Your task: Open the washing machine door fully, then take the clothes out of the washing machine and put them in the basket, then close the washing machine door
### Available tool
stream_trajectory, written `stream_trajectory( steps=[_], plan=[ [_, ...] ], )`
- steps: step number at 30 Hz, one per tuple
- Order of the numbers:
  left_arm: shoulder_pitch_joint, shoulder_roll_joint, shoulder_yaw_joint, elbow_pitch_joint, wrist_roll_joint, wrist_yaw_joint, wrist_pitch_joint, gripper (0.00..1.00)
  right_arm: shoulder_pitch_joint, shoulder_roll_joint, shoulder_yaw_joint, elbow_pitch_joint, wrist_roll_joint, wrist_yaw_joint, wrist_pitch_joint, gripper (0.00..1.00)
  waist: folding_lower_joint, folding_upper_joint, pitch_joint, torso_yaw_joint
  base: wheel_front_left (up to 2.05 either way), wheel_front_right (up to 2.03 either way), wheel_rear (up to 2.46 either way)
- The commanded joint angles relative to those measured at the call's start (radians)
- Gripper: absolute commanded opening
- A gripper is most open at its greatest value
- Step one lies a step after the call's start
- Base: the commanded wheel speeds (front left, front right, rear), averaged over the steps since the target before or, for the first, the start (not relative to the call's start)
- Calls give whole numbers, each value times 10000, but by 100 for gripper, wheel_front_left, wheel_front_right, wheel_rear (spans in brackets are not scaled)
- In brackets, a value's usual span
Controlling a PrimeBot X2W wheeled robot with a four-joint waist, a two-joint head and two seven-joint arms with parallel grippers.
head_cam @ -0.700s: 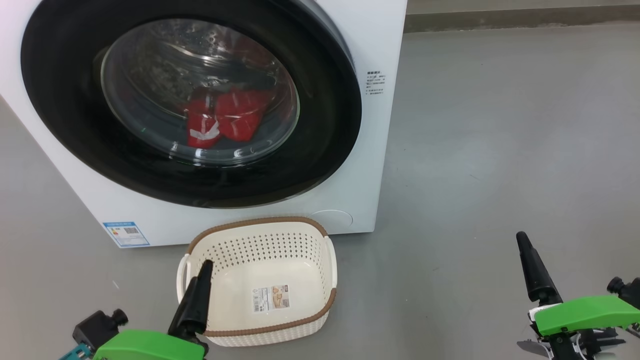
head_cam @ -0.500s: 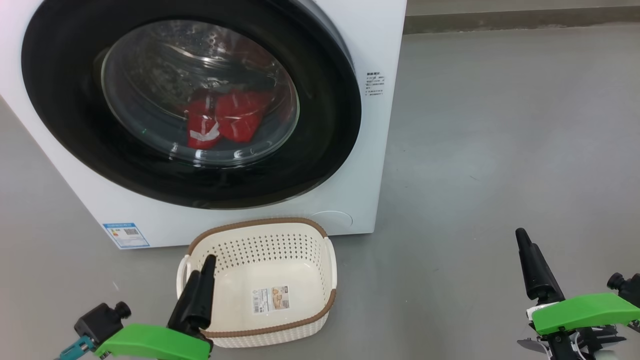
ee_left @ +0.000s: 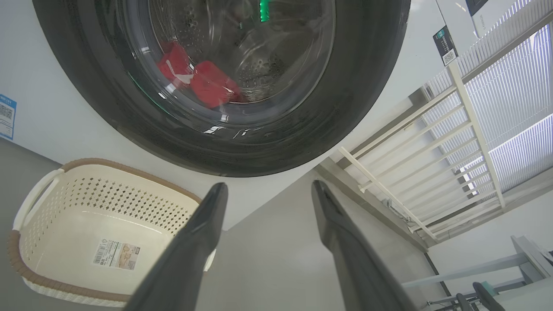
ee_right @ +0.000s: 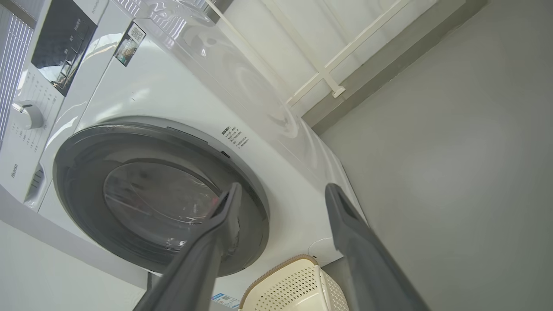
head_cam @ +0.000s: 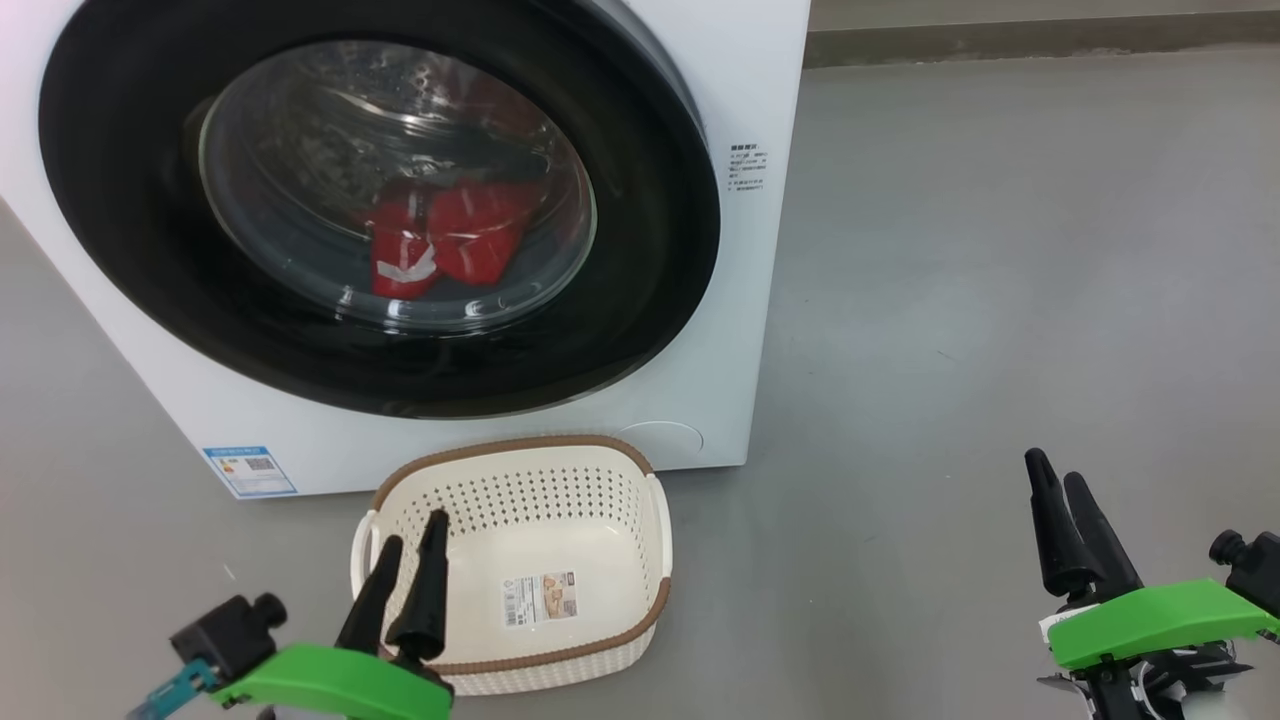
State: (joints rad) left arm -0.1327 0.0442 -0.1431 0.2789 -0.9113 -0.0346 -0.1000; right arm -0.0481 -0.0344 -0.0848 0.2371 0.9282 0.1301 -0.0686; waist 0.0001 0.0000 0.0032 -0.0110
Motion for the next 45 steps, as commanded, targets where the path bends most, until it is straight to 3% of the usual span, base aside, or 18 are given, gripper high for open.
stream_trajectory(
  steps=[1, 14, 45],
  plan=[
    [-643, 46, 76, -222, 441, 31, -141, 100, -566, -144, 72, -355, -386, 3, -126, 100, -1, 0, 6, -8, 0, 0, 0],
    [-952, 100, -302, -151, 2175, 173, -481, 100, -731, -147, -78, -623, -2381, 4, -420, 100, -1, 0, 44, -81, 0, 0, 0],
    [-1436, 102, -690, -613, 5786, 1139, -1357, 100, -1094, -156, -172, -1267, -5820, 6, -1162, 100, -1, 0, 290, -135, 0, 0, 0]
  ],
)
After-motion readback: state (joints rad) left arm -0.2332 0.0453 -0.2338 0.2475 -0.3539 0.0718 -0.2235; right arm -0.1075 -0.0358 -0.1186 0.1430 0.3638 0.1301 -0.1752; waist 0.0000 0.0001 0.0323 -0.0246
